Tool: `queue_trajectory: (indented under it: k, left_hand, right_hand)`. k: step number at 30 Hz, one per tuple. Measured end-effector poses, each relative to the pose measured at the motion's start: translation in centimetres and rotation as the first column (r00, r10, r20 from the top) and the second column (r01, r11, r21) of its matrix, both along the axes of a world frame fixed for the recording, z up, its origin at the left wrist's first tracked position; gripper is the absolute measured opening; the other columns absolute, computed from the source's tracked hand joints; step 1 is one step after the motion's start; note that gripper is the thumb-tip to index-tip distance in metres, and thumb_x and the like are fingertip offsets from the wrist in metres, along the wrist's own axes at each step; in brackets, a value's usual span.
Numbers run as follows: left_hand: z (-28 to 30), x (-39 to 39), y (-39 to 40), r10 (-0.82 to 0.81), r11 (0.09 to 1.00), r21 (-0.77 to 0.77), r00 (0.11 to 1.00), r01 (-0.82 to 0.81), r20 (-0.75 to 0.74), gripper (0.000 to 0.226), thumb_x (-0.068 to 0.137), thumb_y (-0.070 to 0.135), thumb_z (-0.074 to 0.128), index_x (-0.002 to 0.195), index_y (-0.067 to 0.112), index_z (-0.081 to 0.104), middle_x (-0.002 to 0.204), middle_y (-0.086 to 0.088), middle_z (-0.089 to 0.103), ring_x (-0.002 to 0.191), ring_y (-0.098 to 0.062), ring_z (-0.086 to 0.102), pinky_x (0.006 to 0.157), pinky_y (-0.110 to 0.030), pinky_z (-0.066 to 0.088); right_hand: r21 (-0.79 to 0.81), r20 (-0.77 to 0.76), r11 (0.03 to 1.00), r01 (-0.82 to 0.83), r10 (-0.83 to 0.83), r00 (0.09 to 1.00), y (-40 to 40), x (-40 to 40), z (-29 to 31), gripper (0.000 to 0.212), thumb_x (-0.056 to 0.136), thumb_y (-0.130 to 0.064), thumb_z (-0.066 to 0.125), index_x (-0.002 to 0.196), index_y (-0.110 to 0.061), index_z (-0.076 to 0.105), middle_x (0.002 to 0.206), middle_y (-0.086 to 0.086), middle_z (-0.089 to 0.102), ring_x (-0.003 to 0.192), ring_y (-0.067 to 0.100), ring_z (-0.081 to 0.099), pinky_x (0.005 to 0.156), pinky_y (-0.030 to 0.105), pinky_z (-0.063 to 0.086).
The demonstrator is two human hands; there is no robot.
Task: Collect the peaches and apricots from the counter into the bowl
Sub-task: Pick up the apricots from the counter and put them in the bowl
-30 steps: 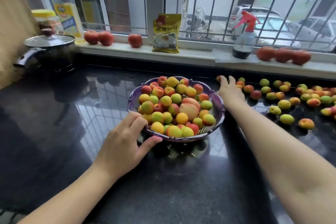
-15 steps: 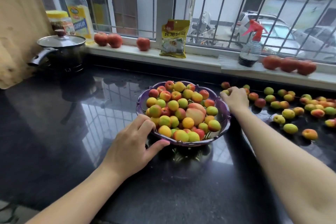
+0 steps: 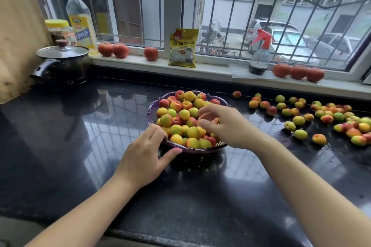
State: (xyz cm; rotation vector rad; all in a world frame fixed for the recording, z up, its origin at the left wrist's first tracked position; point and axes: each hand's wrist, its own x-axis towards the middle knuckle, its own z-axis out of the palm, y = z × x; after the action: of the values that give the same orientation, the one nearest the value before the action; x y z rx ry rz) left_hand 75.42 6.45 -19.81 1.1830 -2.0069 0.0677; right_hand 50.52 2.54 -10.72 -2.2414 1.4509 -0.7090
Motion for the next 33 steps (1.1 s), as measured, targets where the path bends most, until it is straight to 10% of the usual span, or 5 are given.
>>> queue_trajectory:
  k: [10, 18, 27, 33]
  left_hand:
    - [-0.2, 0.1, -0.3, 0.011, 0.999, -0.047, 1.0, -0.01, 0.027, 0.055, 0.098, 0.066, 0.047, 0.098, 0.013, 0.06, 0.103, -0.001, 0.058, 0.076, -0.017, 0.06, 0.056, -0.036, 0.06]
    - [-0.6, 0.2, -0.8, 0.022, 0.998, -0.054, 0.999, -0.02, 0.036, 0.061, 0.101, 0.07, 0.041, 0.1, 0.012, 0.06, 0.108, -0.003, 0.059, 0.082, -0.021, 0.063, 0.059, -0.039, 0.062]
    - [-0.6, 0.1, -0.8, 0.021, 1.0, -0.007, 1.0, -0.021, 0.016, 0.059, 0.101, 0.069, 0.044, 0.1, 0.013, 0.061, 0.11, -0.001, 0.059, 0.085, -0.017, 0.062, 0.061, -0.035, 0.061]
    - [-0.4, 0.0, -0.7, 0.019, 1.0, -0.015, 1.0, -0.019, 0.009, 0.058, 0.1, 0.069, 0.045, 0.1, 0.014, 0.06, 0.11, 0.001, 0.058, 0.083, -0.013, 0.06, 0.061, -0.03, 0.06]
  right_hand:
    - [-0.093, 0.198, 0.82, 0.564, -0.54, 0.818, -4.2, -8.3, -3.4, 0.015, 0.095, -0.016, 0.059, 0.103, -0.018, 0.071, 0.092, -0.005, 0.068, 0.088, 0.017, 0.062, 0.065, 0.015, 0.038]
    - [-0.061, -0.173, 0.85, 0.523, -0.525, 0.833, -12.7, -8.8, -5.7, 0.049, 0.097, -0.019, 0.06, 0.144, -0.012, 0.049, 0.149, 0.015, 0.038, 0.127, 0.039, 0.05, 0.105, 0.045, 0.043]
    - [-0.026, -0.363, 0.791, 0.611, -0.577, 0.731, -21.0, -8.3, -6.6, 0.062, 0.103, -0.037, 0.046, 0.159, -0.03, 0.019, 0.166, 0.016, 0.014, 0.137, 0.047, 0.041, 0.104, 0.052, 0.042]
    - [-0.1, -0.371, 0.764, 0.638, -0.623, 0.688, -21.4, -8.9, -6.0, 0.05, 0.097, -0.019, 0.059, 0.143, -0.01, 0.041, 0.143, 0.02, 0.037, 0.113, 0.047, 0.055, 0.078, 0.042, 0.043]
